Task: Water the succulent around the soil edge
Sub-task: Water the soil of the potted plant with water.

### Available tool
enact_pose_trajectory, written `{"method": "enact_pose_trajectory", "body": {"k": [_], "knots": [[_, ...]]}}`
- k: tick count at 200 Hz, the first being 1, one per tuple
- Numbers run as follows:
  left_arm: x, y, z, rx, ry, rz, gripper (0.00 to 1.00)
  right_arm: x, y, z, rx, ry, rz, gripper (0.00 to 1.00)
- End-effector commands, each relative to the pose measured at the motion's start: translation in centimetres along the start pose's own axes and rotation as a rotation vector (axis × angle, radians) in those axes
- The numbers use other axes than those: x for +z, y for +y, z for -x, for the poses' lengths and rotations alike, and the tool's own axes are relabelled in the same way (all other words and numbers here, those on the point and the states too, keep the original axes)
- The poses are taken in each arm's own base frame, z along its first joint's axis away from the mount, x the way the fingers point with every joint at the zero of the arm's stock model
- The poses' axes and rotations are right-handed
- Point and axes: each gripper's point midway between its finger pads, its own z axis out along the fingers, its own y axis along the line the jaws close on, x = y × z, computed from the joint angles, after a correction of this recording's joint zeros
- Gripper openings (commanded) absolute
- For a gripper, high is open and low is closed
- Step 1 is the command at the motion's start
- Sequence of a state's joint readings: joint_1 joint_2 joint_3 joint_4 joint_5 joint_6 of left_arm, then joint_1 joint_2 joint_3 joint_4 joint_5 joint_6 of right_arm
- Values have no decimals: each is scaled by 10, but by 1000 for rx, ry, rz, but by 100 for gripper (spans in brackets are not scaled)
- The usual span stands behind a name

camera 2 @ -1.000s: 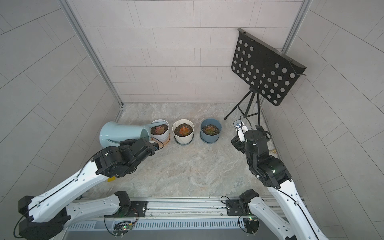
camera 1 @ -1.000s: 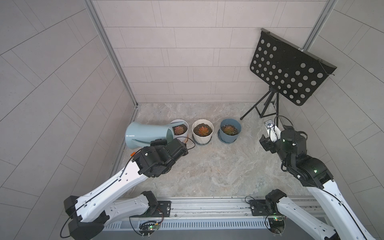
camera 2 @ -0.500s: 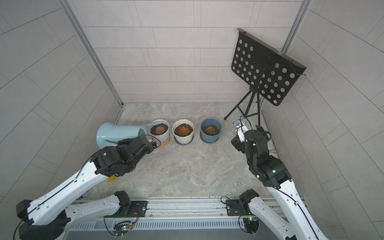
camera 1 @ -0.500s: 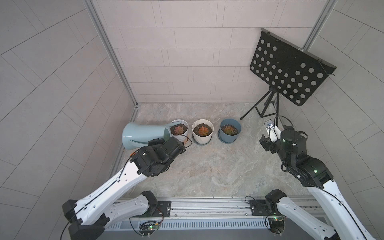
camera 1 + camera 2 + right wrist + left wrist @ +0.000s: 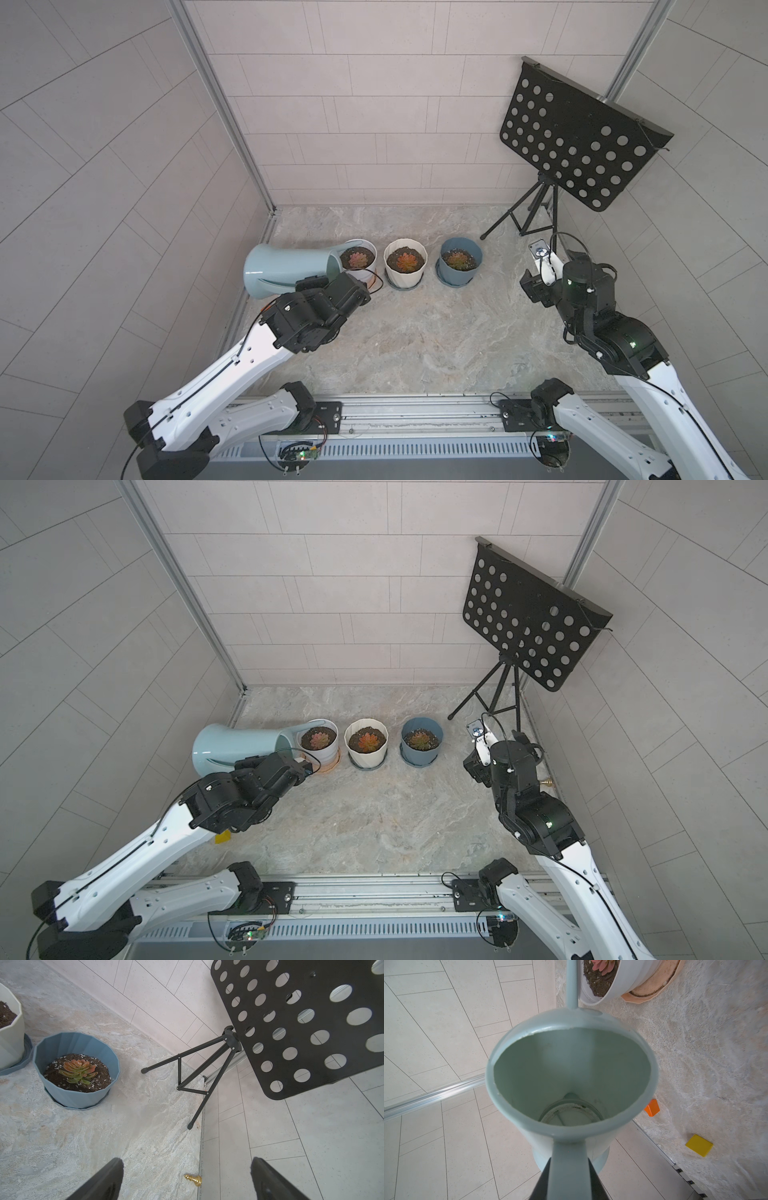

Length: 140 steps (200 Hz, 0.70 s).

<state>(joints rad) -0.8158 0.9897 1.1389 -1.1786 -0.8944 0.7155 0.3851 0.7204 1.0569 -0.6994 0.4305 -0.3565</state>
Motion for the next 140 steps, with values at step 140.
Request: {"method": "enact_pose_trajectory", "body": {"k": [140], "knots": [[-6, 1, -36, -9, 57, 41, 0, 0, -5, 0, 14, -8, -28, 100]]}}
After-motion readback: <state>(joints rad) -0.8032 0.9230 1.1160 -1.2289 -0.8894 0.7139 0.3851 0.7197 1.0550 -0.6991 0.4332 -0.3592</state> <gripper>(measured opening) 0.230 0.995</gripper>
